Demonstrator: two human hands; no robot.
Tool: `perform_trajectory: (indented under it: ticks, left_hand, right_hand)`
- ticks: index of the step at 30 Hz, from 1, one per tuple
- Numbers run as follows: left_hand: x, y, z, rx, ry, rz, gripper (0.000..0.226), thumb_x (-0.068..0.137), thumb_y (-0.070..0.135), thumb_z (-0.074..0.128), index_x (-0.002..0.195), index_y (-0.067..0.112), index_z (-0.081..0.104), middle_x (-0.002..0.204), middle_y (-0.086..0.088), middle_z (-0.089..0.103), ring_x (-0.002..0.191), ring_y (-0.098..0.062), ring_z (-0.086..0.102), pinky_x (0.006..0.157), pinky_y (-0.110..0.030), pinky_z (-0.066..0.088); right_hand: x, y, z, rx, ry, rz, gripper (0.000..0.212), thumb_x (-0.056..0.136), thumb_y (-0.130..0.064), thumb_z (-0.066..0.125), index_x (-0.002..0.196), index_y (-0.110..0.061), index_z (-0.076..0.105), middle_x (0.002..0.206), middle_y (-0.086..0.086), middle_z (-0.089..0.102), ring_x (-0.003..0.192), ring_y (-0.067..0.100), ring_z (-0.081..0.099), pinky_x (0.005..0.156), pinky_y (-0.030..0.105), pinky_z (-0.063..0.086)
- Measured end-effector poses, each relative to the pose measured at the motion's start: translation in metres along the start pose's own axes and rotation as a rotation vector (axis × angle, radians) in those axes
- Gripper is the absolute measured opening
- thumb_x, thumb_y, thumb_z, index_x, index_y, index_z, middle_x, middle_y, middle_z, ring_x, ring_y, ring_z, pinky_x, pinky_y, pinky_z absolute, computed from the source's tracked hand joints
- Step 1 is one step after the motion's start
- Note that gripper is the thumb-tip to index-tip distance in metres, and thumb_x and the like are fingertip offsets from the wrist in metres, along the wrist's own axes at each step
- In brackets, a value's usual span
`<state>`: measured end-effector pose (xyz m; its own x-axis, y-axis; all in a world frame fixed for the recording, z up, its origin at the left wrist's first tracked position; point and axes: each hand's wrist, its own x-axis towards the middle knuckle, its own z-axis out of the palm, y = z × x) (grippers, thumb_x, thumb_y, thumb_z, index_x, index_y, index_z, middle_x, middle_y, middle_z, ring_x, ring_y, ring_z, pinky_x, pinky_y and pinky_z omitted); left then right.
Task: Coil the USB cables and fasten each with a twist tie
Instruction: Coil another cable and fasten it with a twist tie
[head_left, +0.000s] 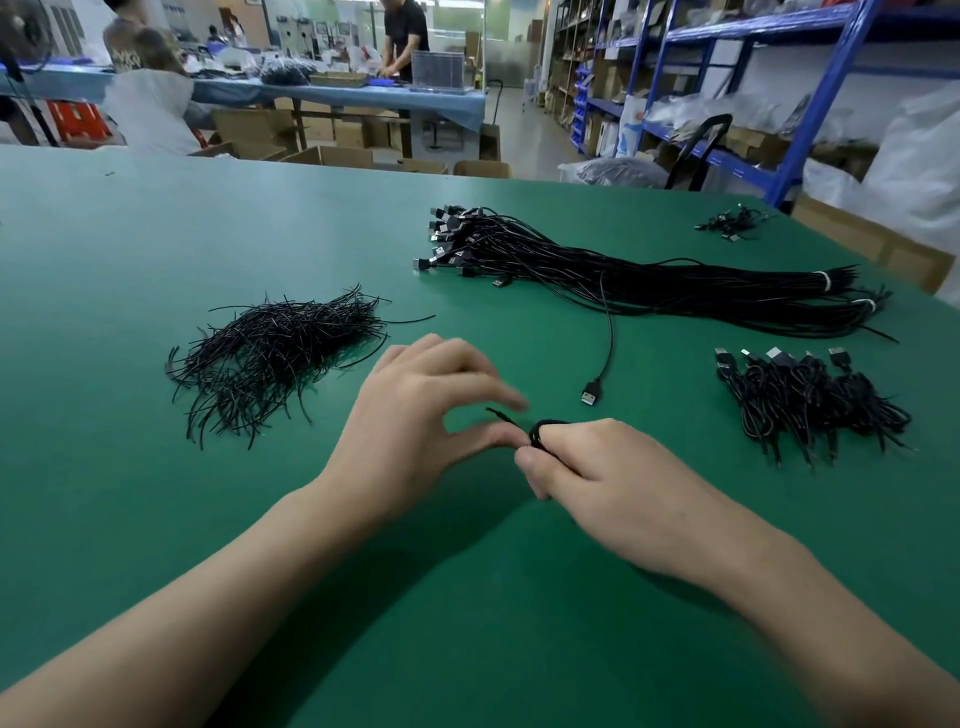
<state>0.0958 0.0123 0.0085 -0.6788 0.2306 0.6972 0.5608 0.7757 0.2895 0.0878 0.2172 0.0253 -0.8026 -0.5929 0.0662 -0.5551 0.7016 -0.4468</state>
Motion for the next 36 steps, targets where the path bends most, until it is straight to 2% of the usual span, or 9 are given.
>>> perform_trajectory:
  ticks: [3, 5, 9, 15, 20, 26, 28, 32, 36]
  left_hand:
    - [0.000, 0.003, 0.008, -0.470, 0.084, -0.358, 0.067, 0.069, 0.045, 0.087, 0.129, 0.034, 0.058, 0.105, 0.010, 0.067, 0.092, -0.011, 0.064, 0.088, -0.029, 0.049]
    - [-0.001, 0.006, 0.013, -0.781, -0.023, -0.472, 0.056, 0.077, 0.031, 0.080, 0.129, 0.033, 0.061, 0.107, 0.007, 0.071, 0.094, -0.009, 0.065, 0.090, -0.029, 0.051]
    - [-0.004, 0.013, 0.018, -1.021, -0.186, -0.421, 0.023, 0.091, 0.026, 0.065, 0.110, 0.022, 0.077, 0.101, 0.005, 0.077, 0.097, -0.005, 0.069, 0.088, -0.018, 0.050]
    - [-0.004, 0.014, 0.018, -1.059, -0.136, -0.378, 0.011, 0.090, 0.018, 0.066, 0.092, 0.012, 0.074, 0.080, 0.011, 0.071, 0.074, 0.002, 0.062, 0.071, -0.009, 0.046]
    - [-0.005, 0.012, 0.021, -0.989, -0.156, -0.433, 0.013, 0.093, 0.018, 0.067, 0.091, 0.006, 0.071, 0.075, 0.012, 0.068, 0.070, 0.001, 0.058, 0.069, -0.010, 0.044]
    - [-0.004, 0.013, 0.022, -0.942, -0.172, -0.467, 0.012, 0.090, 0.027, 0.068, 0.096, 0.018, 0.074, 0.082, 0.009, 0.072, 0.075, -0.003, 0.061, 0.069, -0.020, 0.049]
    - [-0.004, 0.014, 0.021, -0.939, -0.193, -0.471, 0.014, 0.088, 0.027, 0.069, 0.099, 0.021, 0.076, 0.085, 0.007, 0.074, 0.079, -0.005, 0.063, 0.071, -0.023, 0.050]
    - [-0.003, 0.016, 0.021, -0.971, -0.201, -0.484, 0.010, 0.090, 0.022, 0.069, 0.085, 0.025, 0.078, 0.076, 0.009, 0.071, 0.070, -0.004, 0.058, 0.067, -0.019, 0.048]
    - [-0.002, 0.016, 0.019, -0.992, -0.198, -0.487, 0.015, 0.091, 0.022, 0.067, 0.082, 0.023, 0.078, 0.074, 0.007, 0.069, 0.068, -0.004, 0.055, 0.066, -0.017, 0.046]
  right_hand:
    - [-0.001, 0.004, -0.001, 0.404, 0.009, -0.010, 0.040, 0.106, -0.037, 0.044, 0.071, -0.020, 0.052, 0.054, -0.013, 0.041, 0.051, 0.006, 0.034, 0.051, 0.023, 0.030]
    - [0.000, 0.001, -0.001, 0.680, -0.016, -0.012, 0.039, 0.106, -0.034, 0.043, 0.070, -0.020, 0.050, 0.053, -0.013, 0.035, 0.051, 0.009, 0.029, 0.048, 0.019, 0.027]
    - [0.000, -0.002, -0.001, 1.041, -0.186, -0.027, 0.036, 0.103, -0.036, 0.041, 0.072, -0.017, 0.045, 0.054, -0.010, 0.025, 0.048, 0.011, 0.020, 0.046, 0.019, 0.020]
    - [-0.002, 0.005, 0.000, 1.235, -0.329, -0.002, 0.037, 0.106, -0.036, 0.042, 0.074, -0.020, 0.051, 0.060, -0.002, 0.018, 0.049, 0.012, 0.021, 0.048, 0.021, 0.022]
    - [0.001, 0.009, 0.006, 1.253, -0.219, 0.108, 0.030, 0.102, -0.035, 0.051, 0.083, -0.013, 0.061, 0.057, -0.002, 0.023, 0.048, 0.012, 0.028, 0.049, 0.018, 0.031]
    - [0.004, 0.011, 0.011, 1.241, -0.102, 0.142, 0.030, 0.103, -0.036, 0.048, 0.086, -0.011, 0.053, 0.056, -0.007, 0.023, 0.051, 0.011, 0.020, 0.048, 0.020, 0.023]
    - [0.004, 0.012, 0.011, 1.253, -0.125, 0.133, 0.030, 0.105, -0.035, 0.046, 0.085, -0.012, 0.050, 0.058, -0.006, 0.020, 0.052, 0.012, 0.017, 0.048, 0.020, 0.021]
    - [0.003, 0.012, 0.011, 1.310, -0.186, 0.120, 0.031, 0.104, -0.035, 0.047, 0.081, -0.015, 0.052, 0.060, -0.004, 0.018, 0.052, 0.013, 0.018, 0.049, 0.022, 0.019]
    - [0.003, 0.012, 0.010, 1.402, -0.231, 0.133, 0.030, 0.105, -0.033, 0.046, 0.085, -0.013, 0.056, 0.063, -0.004, 0.022, 0.054, 0.012, 0.023, 0.050, 0.022, 0.024]
